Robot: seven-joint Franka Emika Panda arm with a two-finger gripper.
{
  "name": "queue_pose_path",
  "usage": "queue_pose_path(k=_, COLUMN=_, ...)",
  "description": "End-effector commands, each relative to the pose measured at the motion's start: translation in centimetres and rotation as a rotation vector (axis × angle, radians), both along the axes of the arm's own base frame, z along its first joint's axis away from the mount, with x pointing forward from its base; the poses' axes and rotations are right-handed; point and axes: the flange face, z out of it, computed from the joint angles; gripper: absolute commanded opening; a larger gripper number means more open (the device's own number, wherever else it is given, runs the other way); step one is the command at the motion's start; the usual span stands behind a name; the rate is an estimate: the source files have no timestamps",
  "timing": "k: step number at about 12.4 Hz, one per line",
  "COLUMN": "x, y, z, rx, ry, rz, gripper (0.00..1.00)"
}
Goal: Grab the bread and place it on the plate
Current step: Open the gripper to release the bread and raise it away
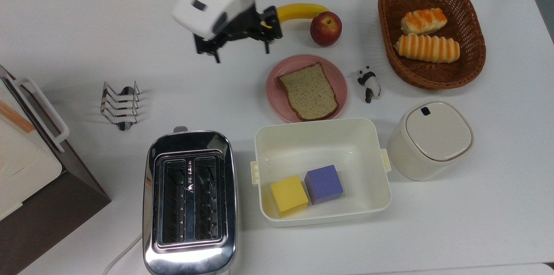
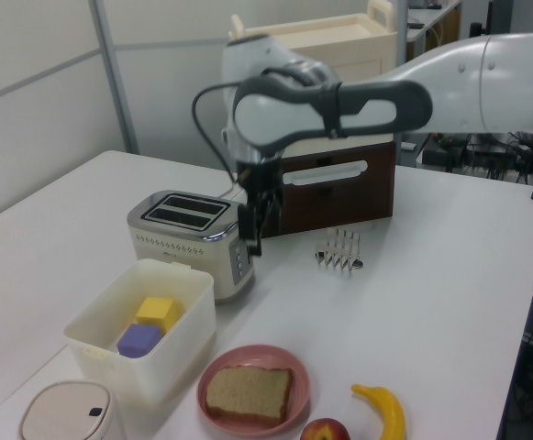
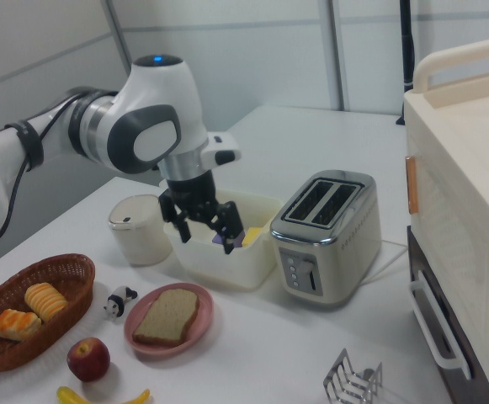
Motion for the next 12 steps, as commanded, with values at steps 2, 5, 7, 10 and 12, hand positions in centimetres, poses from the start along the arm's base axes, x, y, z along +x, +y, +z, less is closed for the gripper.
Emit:
queue_pose_path(k=2, x=-2.0, y=-6.6, z=4.2, rx=-0.016, ry=-0.041, rz=-0.108, gripper=1.00)
queue_pose_path(k=5, x=-2.8, y=-10.1, z=4.4, rx=-0.036, ry=-0.025, rz=-0.158, gripper=1.00)
queue_pose_path(k=7, x=-3.0, y=-11.1, z=4.8, rx=-0.084, ry=-0.030, rz=-0.165, gripper=1.00)
queue_pose_path(k=10, x=-3.0, y=-11.8, z=4.9, rx=-0.095, ry=-0.036, rz=-0.178, gripper=1.00)
queue_pose_path(k=12, x=-3.2, y=-11.8, z=5.2, rx=-0.097, ry=-0.037, rz=-0.175, gripper=1.00)
